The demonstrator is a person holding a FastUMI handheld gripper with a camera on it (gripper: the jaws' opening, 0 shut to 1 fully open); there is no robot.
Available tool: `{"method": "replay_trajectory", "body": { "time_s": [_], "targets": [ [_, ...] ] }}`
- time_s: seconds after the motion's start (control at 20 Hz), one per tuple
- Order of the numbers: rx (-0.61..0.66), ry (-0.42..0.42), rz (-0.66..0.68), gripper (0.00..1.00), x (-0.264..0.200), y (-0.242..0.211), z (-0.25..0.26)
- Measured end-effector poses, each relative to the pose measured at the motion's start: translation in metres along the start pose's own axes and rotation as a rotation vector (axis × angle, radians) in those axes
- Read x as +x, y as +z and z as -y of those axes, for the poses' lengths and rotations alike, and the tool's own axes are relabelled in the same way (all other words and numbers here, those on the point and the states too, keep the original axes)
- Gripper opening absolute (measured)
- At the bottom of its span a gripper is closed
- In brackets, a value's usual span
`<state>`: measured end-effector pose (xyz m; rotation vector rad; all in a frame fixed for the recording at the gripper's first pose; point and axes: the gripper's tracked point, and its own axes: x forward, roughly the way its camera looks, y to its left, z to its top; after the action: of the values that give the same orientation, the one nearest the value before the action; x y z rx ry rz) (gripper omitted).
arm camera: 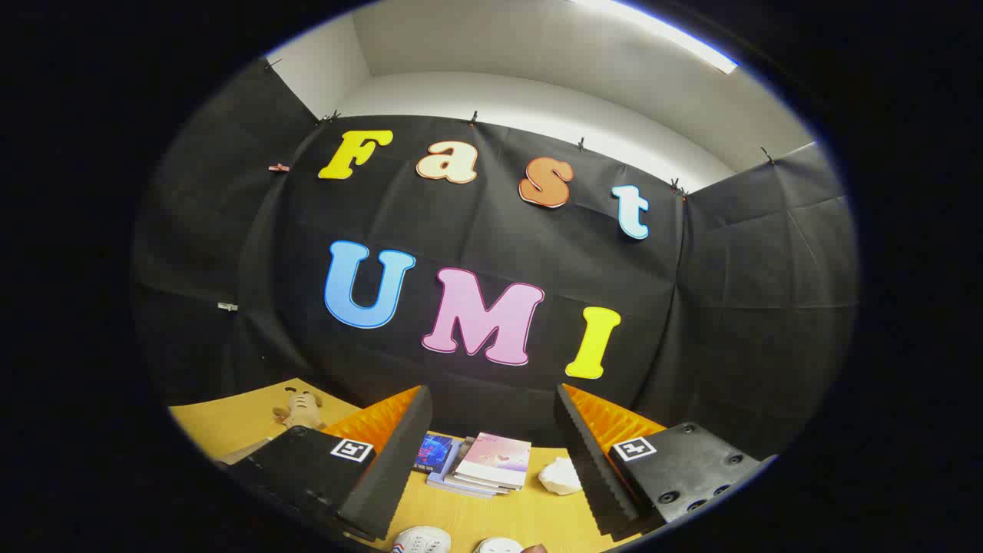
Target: Open the storage box then place both shoes into the box .Put the left shoe in first, then the right shoe, with the right side of both shoes facing outward in a uniform manner.
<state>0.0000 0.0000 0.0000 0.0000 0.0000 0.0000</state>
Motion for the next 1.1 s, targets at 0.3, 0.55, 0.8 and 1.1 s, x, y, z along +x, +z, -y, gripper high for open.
{"method": "replay_trajectory", "body": {
  "time_s": [0.3,0.55,0.8,1.1],
  "targets": [
    [0.014,0.014,-0.008,0.97,-0.001,-0.002,-0.006],
    [0.021,-0.016,-0.033,0.97,-0.001,-0.011,0.003],
    [0.030,-0.009,-0.048,0.97,0.001,-0.017,0.004],
    [0.244,0.148,-0.188,0.97,0.003,-0.052,-0.022]
  ]
}}
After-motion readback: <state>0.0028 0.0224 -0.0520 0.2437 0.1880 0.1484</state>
